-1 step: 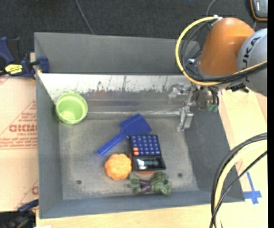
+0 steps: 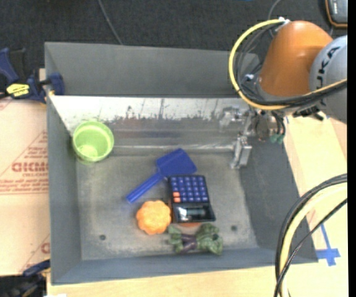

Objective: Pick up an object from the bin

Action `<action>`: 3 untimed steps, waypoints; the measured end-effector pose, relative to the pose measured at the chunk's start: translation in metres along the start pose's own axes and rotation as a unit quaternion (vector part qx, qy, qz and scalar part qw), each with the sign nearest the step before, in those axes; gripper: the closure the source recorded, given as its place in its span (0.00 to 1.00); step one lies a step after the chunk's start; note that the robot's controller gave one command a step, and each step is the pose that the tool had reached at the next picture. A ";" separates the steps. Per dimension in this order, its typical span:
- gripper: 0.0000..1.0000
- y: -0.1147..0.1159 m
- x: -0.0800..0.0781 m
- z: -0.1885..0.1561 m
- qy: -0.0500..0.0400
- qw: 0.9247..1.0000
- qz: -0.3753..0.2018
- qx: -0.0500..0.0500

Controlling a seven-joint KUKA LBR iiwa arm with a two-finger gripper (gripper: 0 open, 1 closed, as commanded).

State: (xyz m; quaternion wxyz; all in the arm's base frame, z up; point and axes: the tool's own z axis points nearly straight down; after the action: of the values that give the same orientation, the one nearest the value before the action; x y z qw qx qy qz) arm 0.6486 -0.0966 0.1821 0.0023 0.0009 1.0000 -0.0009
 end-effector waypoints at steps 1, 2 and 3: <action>0.00 0.080 0.014 0.112 0.001 0.998 -0.070 0.000; 0.00 0.091 0.029 0.053 -0.008 0.980 -0.198 0.003; 0.00 0.165 0.015 0.081 -0.005 0.993 -0.114 0.000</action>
Offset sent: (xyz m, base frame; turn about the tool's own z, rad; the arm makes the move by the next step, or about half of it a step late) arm -0.0312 0.0910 -0.0570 -0.3999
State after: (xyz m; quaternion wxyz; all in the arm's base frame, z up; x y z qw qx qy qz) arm 0.6345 0.0684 0.1007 0.0068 -0.1130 0.9936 -0.0009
